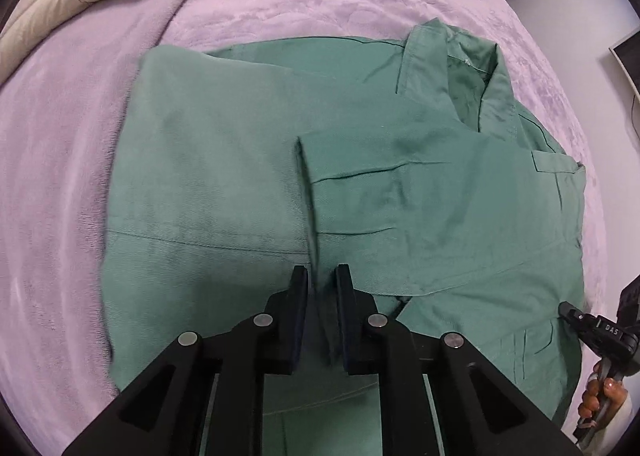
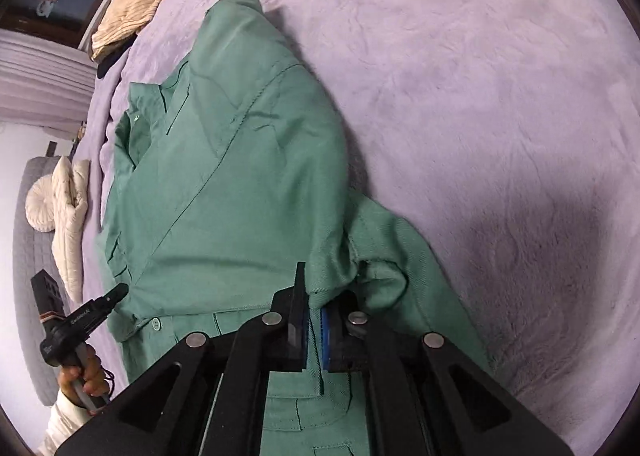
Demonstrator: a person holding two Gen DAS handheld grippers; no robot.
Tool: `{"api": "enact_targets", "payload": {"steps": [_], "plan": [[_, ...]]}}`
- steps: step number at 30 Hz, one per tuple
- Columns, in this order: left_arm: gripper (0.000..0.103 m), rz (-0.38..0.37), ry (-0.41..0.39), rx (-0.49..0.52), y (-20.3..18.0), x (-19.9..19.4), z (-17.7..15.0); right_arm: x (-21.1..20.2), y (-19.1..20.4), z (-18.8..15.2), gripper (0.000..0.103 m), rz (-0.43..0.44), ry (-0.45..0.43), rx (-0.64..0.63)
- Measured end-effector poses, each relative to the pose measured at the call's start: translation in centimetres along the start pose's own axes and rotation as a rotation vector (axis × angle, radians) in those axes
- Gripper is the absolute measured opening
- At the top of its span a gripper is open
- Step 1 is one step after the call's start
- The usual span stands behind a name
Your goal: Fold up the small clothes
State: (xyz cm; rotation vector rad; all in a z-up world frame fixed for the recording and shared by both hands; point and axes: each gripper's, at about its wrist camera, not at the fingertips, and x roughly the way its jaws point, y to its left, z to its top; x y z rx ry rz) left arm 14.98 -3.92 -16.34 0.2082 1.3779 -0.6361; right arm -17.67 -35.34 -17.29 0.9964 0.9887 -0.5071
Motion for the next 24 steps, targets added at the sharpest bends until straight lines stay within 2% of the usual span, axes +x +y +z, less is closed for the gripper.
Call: {"api": "enact_targets", "payload": {"steps": [1, 3, 6, 8, 10, 13, 14, 16, 17, 20, 22, 24], "plan": [[0.015, 0.028, -0.002, 0.004, 0.3, -0.5, 0.0, -0.3, -0.1, 0.0, 0.009, 0.003, 0.004, 0.002], [0.015, 0.050, -0.011, 0.005, 1.3, -1.6, -0.1, -1.0, 0.3, 0.0, 0.011, 0.008, 0.034, -0.011], [0.015, 0.044, -0.033, 0.007, 2.2, -3.2, 0.0, -3.9, 1.1, 0.2, 0.013, 0.121, -0.010, -0.034], [0.015, 0.055, -0.051, 0.015, 1.8, -3.6, 0.5, -5.1, 2.6, 1.7, 0.015, 0.117, -0.060, -0.082], [0.015, 0.057, -0.073, 0.015, 0.9, -3.8, 1.1, -4.8, 3.5, 4.0, 0.029, 0.093, -0.081, -0.113], [0.015, 0.044, -0.098, 0.019, -1.0, -3.8, 2.2, -3.4, 4.5, 7.7, 0.034, 0.020, -0.105, -0.162], [0.015, 0.035, -0.101, 0.028, -1.4, -3.9, 2.4, -3.0, 4.6, 8.8, 0.035, 0.021, -0.100, -0.159], [0.015, 0.032, -0.109, 0.055, -2.5, -3.7, 2.7, -3.0, 4.8, 10.2, 0.035, 0.136, -0.060, -0.140], [0.015, 0.032, -0.108, 0.071, -2.9, -3.6, 2.9, -3.4, 5.1, 10.4, 0.035, 0.163, -0.066, -0.146], [0.015, 0.044, -0.081, 0.091, -4.1, -2.0, 3.4, -3.3, 6.4, 11.5, 0.035, 0.022, -0.106, -0.224], [0.015, 0.049, -0.067, 0.100, -4.7, -0.9, 3.3, -2.3, 5.9, 12.7, 0.035, -0.005, -0.100, -0.205], [0.015, 0.090, -0.052, 0.122, -5.1, 0.5, 2.8, -0.4, 5.0, 13.8, 0.035, -0.044, -0.076, -0.198]]}}
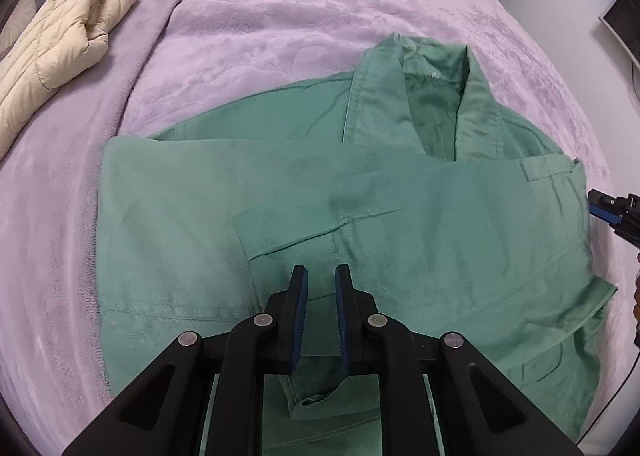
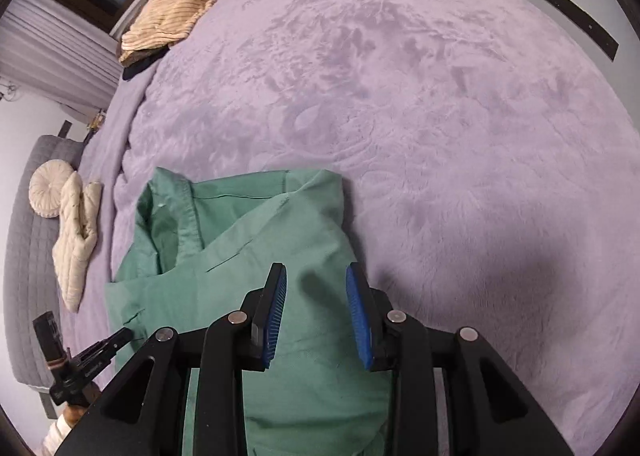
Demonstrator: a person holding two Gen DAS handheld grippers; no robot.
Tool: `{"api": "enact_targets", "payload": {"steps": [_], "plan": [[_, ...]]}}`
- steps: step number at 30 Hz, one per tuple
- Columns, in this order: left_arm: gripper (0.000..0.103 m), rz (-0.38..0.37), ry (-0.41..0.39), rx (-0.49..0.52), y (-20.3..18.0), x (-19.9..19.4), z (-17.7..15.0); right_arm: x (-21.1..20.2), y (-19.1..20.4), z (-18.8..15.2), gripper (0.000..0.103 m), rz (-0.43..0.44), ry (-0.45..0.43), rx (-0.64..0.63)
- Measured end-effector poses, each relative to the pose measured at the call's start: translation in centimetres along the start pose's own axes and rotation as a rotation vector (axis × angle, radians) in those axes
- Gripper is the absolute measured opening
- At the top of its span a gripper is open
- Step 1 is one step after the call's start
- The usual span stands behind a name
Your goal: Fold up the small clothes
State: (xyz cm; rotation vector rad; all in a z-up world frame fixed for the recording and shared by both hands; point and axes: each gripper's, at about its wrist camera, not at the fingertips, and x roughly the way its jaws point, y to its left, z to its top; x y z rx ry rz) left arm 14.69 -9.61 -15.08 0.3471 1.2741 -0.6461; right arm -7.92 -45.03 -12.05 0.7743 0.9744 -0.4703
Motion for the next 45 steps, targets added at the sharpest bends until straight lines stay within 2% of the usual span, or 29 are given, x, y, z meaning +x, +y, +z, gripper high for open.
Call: {"api": "enact_targets", "payload": {"steps": [2, 3, 5, 7, 8, 9, 11, 13, 15, 18, 21, 23, 26, 31, 34, 36, 37, 39, 41, 42, 45], "plan": [[0.015, 0.032, 0.008, 0.030, -0.1, 1.0, -0.4, 2.5, -0.3, -0.1, 0.033, -0.133, 0.052, -0.055], [0.015, 0.030, 0.000, 0.045, 0.0, 1.1, -0.5, 3.4, -0.4, -0.3, 0.028, -0.200, 0.066, -0.097], [0.015, 0.028, -0.001, 0.057, 0.3, 1.0, -0.3, 3.2, -0.9, -0.8, 0.028, -0.216, 0.041, -0.120], [0.015, 0.044, -0.003, 0.055, 0.8, 0.5, 0.0, 1.7, -1.6, -1.1, 0.028, -0.244, 0.011, -0.067], [0.015, 0.063, -0.005, 0.052, 1.0, 0.2, 0.1, 0.8, -1.9, -1.4, 0.028, -0.239, 0.005, -0.040], [0.015, 0.077, -0.007, 0.041, 1.4, -0.1, 0.2, -0.3, -2.2, -1.8, 0.029, -0.178, 0.001, -0.013], [0.015, 0.056, -0.011, 0.017, 2.0, -0.8, 0.3, -2.5, -2.3, -3.2, 0.029, -0.036, -0.004, 0.023], [0.015, 0.041, -0.016, 0.016, 2.1, -1.3, 0.3, -4.1, -1.5, -5.0, 0.029, 0.014, -0.001, -0.011], [0.015, 0.049, -0.016, 0.049, 1.6, -1.4, 0.2, -4.6, -0.7, -6.5, 0.028, -0.012, 0.022, -0.071], [0.015, 0.083, 0.017, 0.100, 0.6, -0.3, -0.1, -3.3, -0.3, -8.7, 0.018, -0.016, 0.094, -0.119], [0.015, 0.102, 0.033, 0.107, 1.0, 0.6, -0.7, -1.2, 0.2, -11.8, 0.018, -0.126, 0.209, -0.193], [0.015, 0.084, 0.030, 0.088, 1.6, 0.2, -0.8, -1.4, -0.1, -13.5, 0.018, -0.125, 0.236, -0.177], [0.015, 0.122, 0.032, 0.071, 2.5, -0.5, -1.0, -2.8, -0.4, -15.5, 0.019, -0.107, 0.230, -0.137], [0.015, 0.093, 0.021, 0.019, 3.5, -2.4, -1.6, -5.3, -0.2, -16.4, 0.019, -0.039, 0.166, -0.083], [0.015, 0.071, 0.009, 0.021, 2.7, -3.3, -2.1, -5.7, -0.3, -15.4, 0.019, 0.081, 0.143, 0.002], [0.015, 0.048, 0.010, 0.028, 1.9, -3.4, -2.6, -4.7, -0.5, -14.8, 0.019, 0.183, 0.157, 0.094], [0.015, 0.040, 0.015, 0.030, 1.4, -3.3, -2.8, -4.1, -0.8, -14.6, 0.019, 0.205, 0.162, 0.138], [0.015, 0.023, 0.034, 0.029, 0.4, -2.7, -3.3, -3.1, -0.9, -14.3, 0.020, 0.201, 0.143, 0.198], [0.015, 0.040, 0.047, 0.049, -0.2, -1.7, -3.8, -2.4, -1.0, -14.2, 0.020, 0.186, 0.124, 0.227], [0.015, 0.066, 0.051, 0.061, -0.3, -1.1, -4.2, -1.9, -1.3, -14.4, 0.020, 0.163, 0.130, 0.235], [0.015, 0.061, 0.053, 0.040, -0.1, -1.1, -4.4, -0.8, -2.5, -15.3, 0.019, 0.122, 0.182, 0.268]]}}
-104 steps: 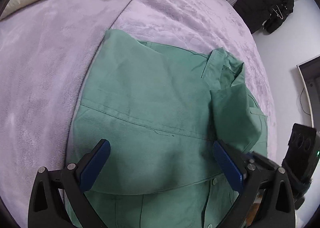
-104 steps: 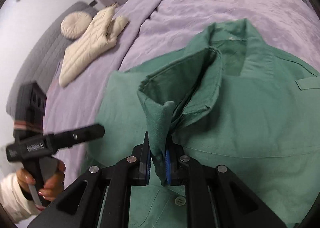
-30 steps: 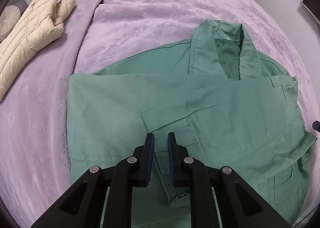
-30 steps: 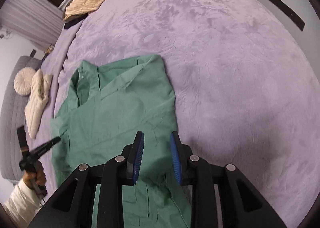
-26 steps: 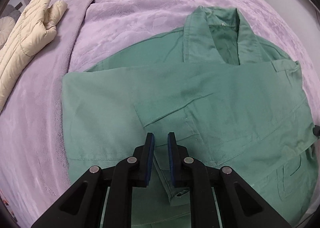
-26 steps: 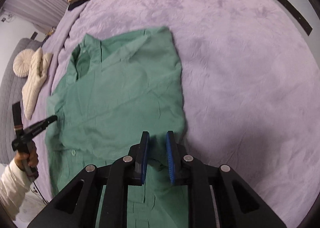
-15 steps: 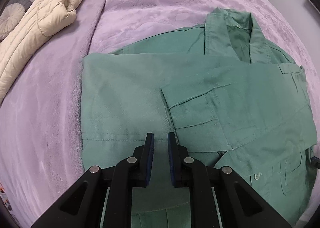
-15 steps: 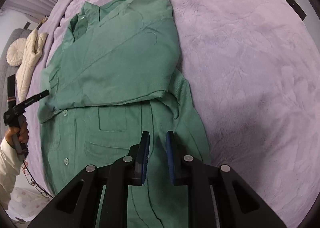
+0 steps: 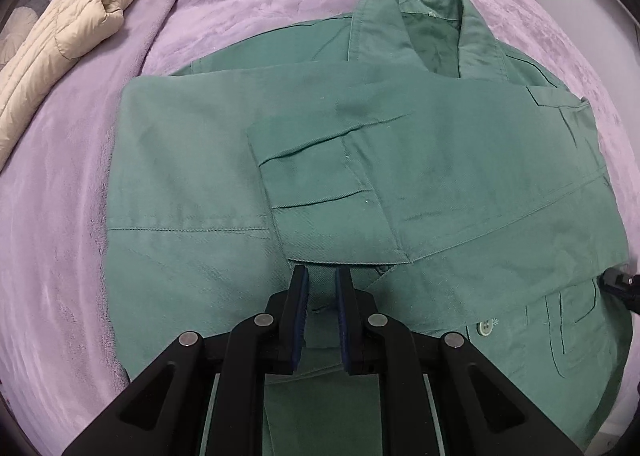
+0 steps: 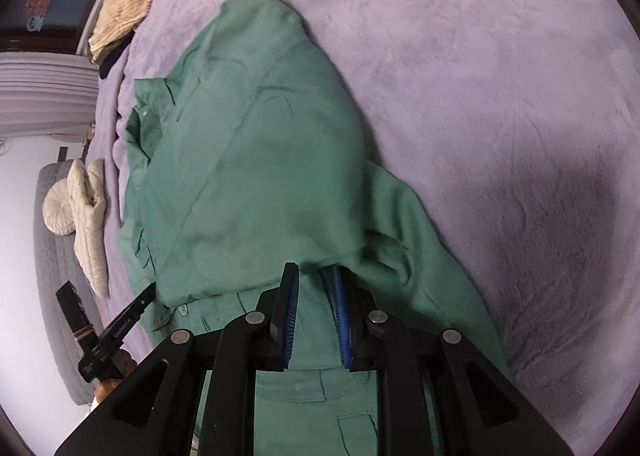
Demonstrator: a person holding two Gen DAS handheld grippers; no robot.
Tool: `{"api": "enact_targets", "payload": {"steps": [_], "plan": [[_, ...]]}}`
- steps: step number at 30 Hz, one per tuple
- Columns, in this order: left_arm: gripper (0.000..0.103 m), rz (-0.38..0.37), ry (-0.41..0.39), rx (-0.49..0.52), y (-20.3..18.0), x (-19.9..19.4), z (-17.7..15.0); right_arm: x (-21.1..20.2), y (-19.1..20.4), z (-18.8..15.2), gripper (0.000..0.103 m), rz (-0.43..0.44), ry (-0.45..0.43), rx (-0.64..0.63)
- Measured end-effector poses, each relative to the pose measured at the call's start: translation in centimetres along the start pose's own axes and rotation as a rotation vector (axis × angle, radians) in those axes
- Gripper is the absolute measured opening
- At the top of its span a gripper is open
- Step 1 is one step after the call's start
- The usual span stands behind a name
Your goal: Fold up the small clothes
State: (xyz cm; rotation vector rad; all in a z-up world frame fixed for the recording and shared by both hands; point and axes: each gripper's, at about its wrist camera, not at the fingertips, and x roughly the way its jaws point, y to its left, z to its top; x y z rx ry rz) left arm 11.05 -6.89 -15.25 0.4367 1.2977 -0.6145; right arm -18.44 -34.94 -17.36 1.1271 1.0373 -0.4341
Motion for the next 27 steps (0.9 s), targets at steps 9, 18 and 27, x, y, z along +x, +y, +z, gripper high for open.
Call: {"api": "enact_targets", "payload": {"steps": [9, 18, 27], "plan": [[0.015, 0.012, 0.006, -0.011, -0.3, -2.0, -0.3, -1.6, 0.3, -2.1, 0.024, -0.037, 0.018, -0.039], [0.015, 0.020, 0.011, -0.037, 0.2, -4.8, -1.5, -2.5, 2.5, -4.2, 0.041, -0.039, 0.019, -0.070], [0.097, 0.028, 0.031, -0.085, 1.7, -5.6, -3.3, -2.4, 5.3, -5.5, 0.048, -0.048, 0.029, -0.120]]}}
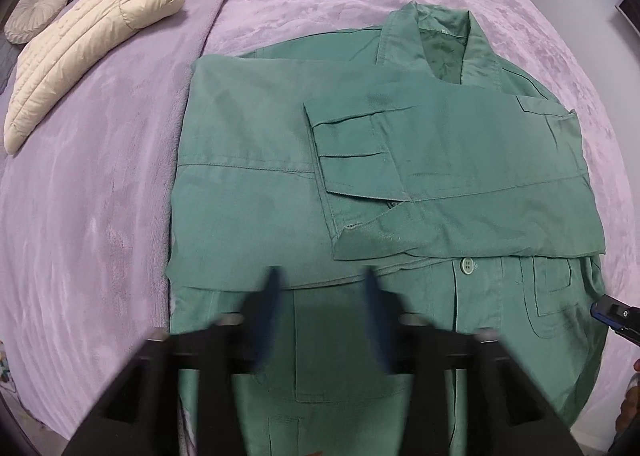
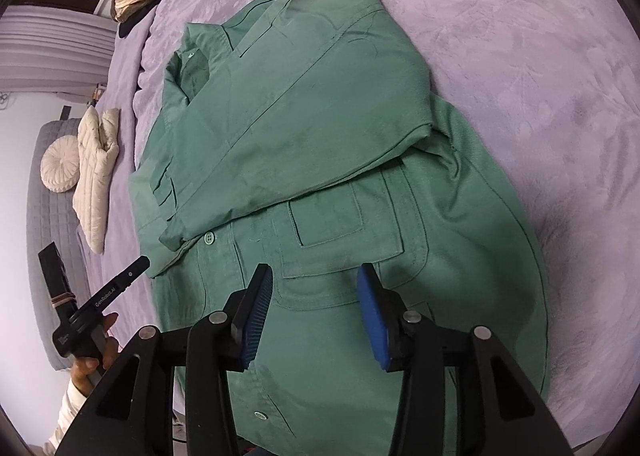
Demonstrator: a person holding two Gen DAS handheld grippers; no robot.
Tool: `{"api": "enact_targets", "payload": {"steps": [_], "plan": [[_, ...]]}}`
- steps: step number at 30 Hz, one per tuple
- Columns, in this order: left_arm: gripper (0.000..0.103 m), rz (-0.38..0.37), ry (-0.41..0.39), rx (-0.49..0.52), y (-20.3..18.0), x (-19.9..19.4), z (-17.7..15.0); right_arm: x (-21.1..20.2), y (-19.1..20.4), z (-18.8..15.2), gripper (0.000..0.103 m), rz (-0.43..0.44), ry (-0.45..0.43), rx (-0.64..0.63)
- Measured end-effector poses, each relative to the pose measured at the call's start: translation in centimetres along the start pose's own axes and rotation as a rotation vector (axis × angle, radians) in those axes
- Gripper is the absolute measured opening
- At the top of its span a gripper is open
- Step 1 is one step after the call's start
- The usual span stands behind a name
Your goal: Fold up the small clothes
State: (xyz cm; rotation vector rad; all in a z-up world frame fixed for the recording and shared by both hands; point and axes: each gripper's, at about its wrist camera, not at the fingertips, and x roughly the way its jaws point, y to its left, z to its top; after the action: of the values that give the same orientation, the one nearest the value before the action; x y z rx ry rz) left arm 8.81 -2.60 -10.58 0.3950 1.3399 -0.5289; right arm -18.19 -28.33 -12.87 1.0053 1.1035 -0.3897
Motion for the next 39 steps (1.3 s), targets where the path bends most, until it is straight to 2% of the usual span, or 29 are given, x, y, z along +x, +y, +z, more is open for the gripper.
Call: {"api": "enact_targets", "payload": {"steps": [2, 10, 11, 13, 18, 24, 28, 32, 39], "plan": [[0.102, 0.034, -0.035, -0.004, 0.2, -0.6, -0.3, 0.1, 0.5, -0.1, 0.048, -0.002, 0.003, -0.009], [0.102, 0.017, -0.015, -0.007, 0.5, -0.1, -0.6, 0.6, 2.6, -0.4, 0.048, -0.009, 0.020, -0.040], [0.102, 0.019, -0.017, -0.007, 0.4, 0.0, -0.7, 0.6, 2.9, -0.5, 0.049, -0.005, 0.024, -0.044], [0.102, 0.028, -0.015, -0.009, 0.4, -0.2, -0.6, 0.9, 3.4, -0.6, 0.057, 0.000, 0.033, -0.054], [0.102, 0.053, -0.006, -0.014, 0.5, -0.4, -0.1, 1.5, 4.9, -0.9, 0.057, 0.020, 0.056, -0.084], [0.102, 0.072, 0.005, -0.018, 0.8, -0.9, -0.4, 1.3, 4.8, -0.3, 0.057, 0.021, 0.066, -0.100], [0.102, 0.090, 0.020, -0.023, 0.4, -0.8, -1.0, 0.5, 4.1, 0.4, 0.063, 0.023, 0.063, -0.108], [0.102, 0.110, 0.033, -0.056, 0.1, -1.0, -2.4, 0.0, 3.2, 1.1, 0.063, 0.023, 0.086, -0.135], [0.102, 0.129, 0.062, -0.208, 0.5, -1.8, -6.7, 0.4, 2.3, 2.2, 0.063, 0.022, 0.167, -0.215]]}}
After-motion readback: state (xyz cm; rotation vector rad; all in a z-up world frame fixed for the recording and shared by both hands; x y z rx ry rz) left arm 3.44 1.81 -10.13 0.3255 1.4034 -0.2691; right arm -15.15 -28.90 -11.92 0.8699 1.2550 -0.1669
